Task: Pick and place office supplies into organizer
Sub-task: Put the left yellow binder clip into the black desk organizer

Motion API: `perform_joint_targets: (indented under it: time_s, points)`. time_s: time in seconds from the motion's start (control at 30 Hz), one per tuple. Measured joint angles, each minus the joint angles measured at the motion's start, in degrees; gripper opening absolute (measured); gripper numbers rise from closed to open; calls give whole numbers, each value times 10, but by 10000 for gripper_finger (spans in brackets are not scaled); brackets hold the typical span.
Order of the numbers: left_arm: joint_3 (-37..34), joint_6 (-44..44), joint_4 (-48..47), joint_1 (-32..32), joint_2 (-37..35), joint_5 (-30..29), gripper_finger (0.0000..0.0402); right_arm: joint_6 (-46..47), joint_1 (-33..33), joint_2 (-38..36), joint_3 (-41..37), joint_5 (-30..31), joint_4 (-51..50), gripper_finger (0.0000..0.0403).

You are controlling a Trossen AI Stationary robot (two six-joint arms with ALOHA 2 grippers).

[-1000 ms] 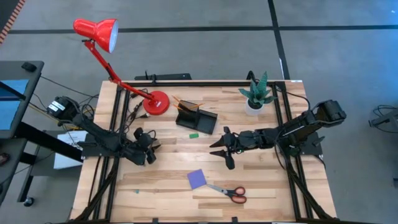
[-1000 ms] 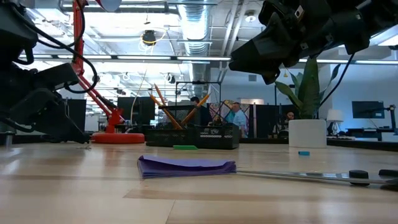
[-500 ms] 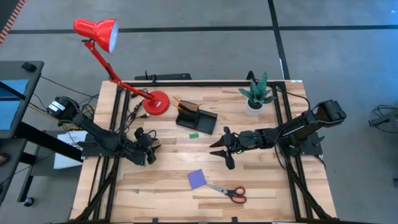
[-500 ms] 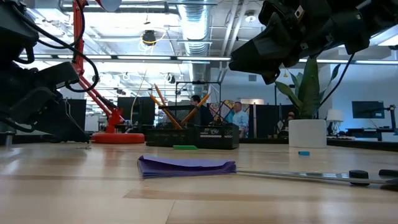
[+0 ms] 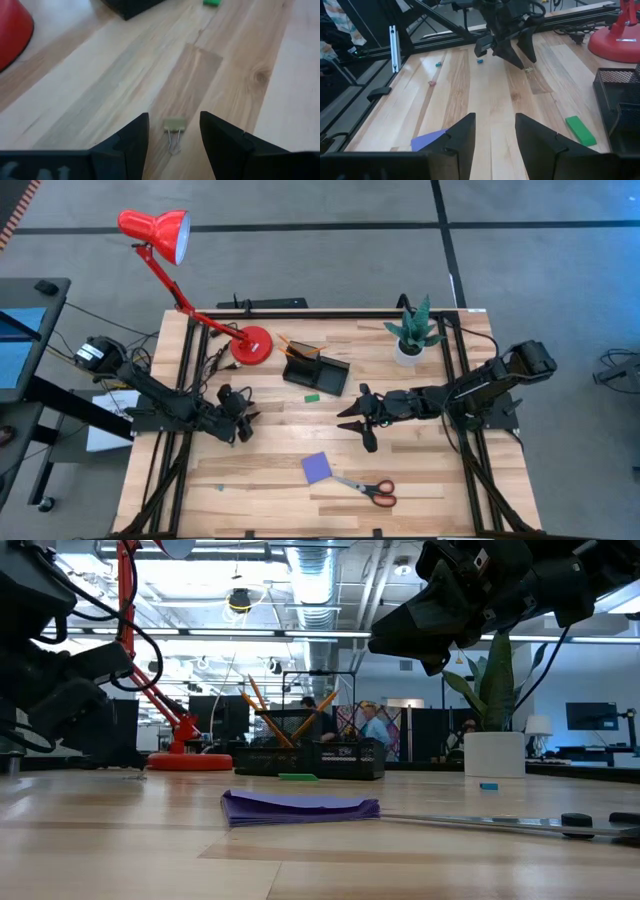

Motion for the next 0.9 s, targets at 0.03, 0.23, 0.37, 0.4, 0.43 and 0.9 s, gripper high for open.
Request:
perform_joint_targets:
  time_s: [0.03, 0.23, 0.37, 0.4, 0.43, 0.9]
  points:
    - [0, -3, -7, 0, 0, 4, 169, 0, 0, 0, 0, 0, 0, 134]
    - [0, -1, -11, 1, 0, 0, 169, 0, 0, 0, 0, 0, 0, 134]
    - [0, -7, -12, 1, 9, 0, 169, 0, 0, 0, 0, 0, 0, 134]
    - [0, -7, -9, 1, 16, 0, 169, 0, 0, 0, 0, 0, 0, 134]
    - [0, -7, -3, 2, 24, -2, 169, 0, 0, 0, 0, 0, 0, 134]
    - [2, -50, 89, 0, 149, -35, 169, 0, 0, 0, 0, 0, 0, 134]
